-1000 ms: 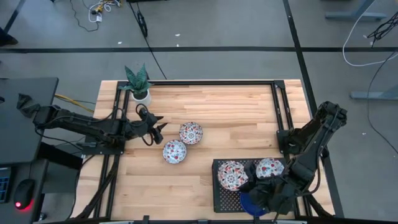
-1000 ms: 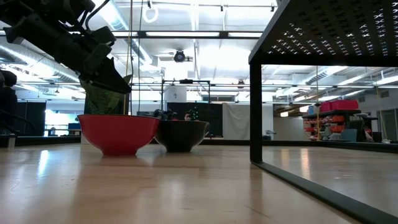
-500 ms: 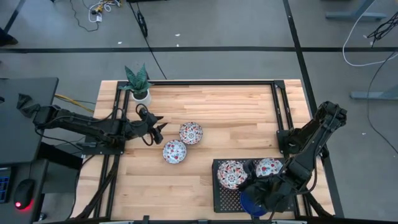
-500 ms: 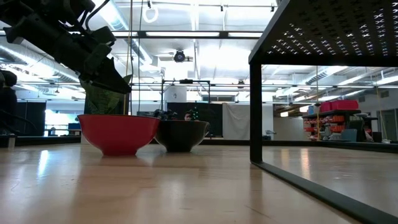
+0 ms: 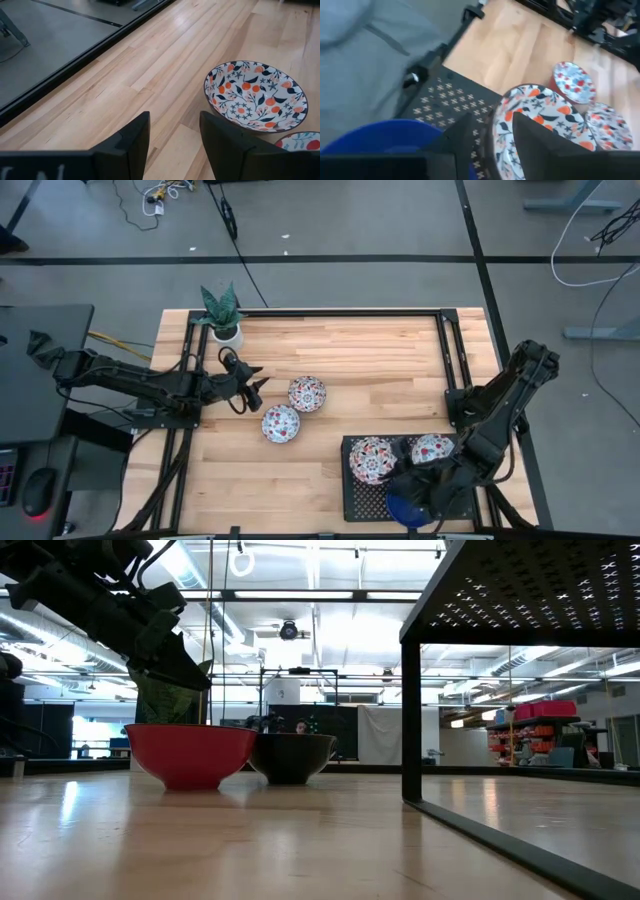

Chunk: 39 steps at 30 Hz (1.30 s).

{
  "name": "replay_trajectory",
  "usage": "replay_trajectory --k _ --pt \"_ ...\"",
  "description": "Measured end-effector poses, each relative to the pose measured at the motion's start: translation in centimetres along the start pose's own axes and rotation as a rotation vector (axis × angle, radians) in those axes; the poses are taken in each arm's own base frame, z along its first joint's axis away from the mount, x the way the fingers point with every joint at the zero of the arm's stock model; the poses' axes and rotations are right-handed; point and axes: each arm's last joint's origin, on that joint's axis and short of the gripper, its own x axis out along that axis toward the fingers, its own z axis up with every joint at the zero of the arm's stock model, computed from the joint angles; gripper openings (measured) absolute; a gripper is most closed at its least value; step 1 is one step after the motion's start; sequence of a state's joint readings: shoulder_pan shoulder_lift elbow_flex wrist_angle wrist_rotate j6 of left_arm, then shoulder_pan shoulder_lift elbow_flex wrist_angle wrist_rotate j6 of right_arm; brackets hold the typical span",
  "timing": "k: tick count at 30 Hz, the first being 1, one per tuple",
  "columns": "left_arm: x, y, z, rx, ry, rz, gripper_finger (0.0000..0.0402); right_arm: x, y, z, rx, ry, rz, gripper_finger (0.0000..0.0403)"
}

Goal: Pick & Place Mini bowls
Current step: Stack the right orange patterned bowl on top of the orange patterned bowl on the shelf

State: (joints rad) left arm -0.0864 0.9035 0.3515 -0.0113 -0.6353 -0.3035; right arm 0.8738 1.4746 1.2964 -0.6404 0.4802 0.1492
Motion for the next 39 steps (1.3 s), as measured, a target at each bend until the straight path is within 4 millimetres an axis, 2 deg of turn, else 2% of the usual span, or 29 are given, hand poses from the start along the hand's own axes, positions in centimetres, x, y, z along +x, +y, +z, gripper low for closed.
replay_trajectory --k 4,8,11,17,24,39 --pt "0.0 0.0 0.0 0.000 0.000 0.000 0.0177 -1.0 -0.6 0.4 0.068 -0.040 0.031 0.0116" --pt "0.0 0.0 0.0 0.000 0.000 0.000 0.0177 -1.0 -1.3 0.2 0.119 -0.005 0.055 0.0054" --pt "0.0 0.0 0.0 0.000 0.000 0.000 0.0177 -0.2 -1.6 -0.1 0.141 0.046 0.105 0.0010" --pt "0.0 0.0 0.0 0.000 0.000 0.000 0.0177 0.4 -2.1 -0.1 0.157 0.064 0.101 0.0025" --pt "0.0 0.0 0.0 0.001 0.000 0.000 0.0177 0.4 -2.3 -0.8 0.177 0.134 0.084 0.0004" --pt "0.0 0.0 0.0 0.001 0.001 0.000 0.0177 0.3 -2.2 -1.1 0.152 0.167 0.122 0.0007"
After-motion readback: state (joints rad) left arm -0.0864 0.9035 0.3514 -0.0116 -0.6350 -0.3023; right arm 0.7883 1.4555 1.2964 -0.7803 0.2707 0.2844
